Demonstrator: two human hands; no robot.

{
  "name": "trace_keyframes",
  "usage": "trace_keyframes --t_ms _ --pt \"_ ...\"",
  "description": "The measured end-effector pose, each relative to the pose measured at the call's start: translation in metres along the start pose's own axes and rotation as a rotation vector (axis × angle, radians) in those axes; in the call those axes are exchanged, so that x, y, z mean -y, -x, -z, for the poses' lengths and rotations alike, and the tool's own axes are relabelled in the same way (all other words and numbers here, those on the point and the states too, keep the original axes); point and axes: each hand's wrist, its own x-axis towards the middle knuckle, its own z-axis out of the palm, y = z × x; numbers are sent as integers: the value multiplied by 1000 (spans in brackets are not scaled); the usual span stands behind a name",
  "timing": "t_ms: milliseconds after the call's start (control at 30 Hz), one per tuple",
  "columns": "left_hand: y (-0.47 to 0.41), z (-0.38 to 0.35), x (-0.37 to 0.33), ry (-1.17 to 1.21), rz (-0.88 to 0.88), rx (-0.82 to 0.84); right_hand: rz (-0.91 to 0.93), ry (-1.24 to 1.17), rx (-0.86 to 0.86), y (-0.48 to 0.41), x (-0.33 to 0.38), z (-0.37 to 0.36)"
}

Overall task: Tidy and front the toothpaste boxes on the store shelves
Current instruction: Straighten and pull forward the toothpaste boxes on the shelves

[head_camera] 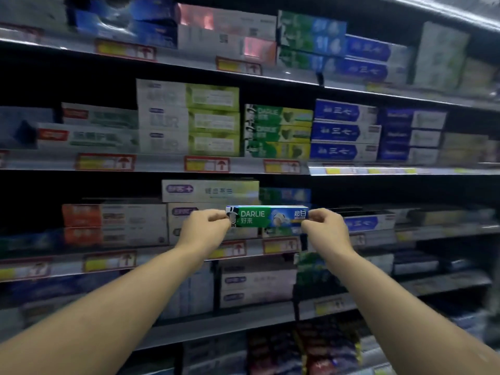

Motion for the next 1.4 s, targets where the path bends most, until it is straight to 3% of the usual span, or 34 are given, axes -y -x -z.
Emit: trace_keyframes --t_ms 267,600,833,1133,1400 --pt "-17 -87 14 27 42 130 -61 6 -65 -47 -58 37" --pt "-38 -129 12 -20 0 -6 -109 -79 -80 -107 -88 22" --pt "-50 -142 10 -28 0 17 -134 -162 -38 -129 -97 5" --pt "-45 -155 18 -404 -74 282 -55 -2 103 -114 -102 3" --pt "-34 -119 20 -501 -216 256 144 416 156 -84 -76 8"
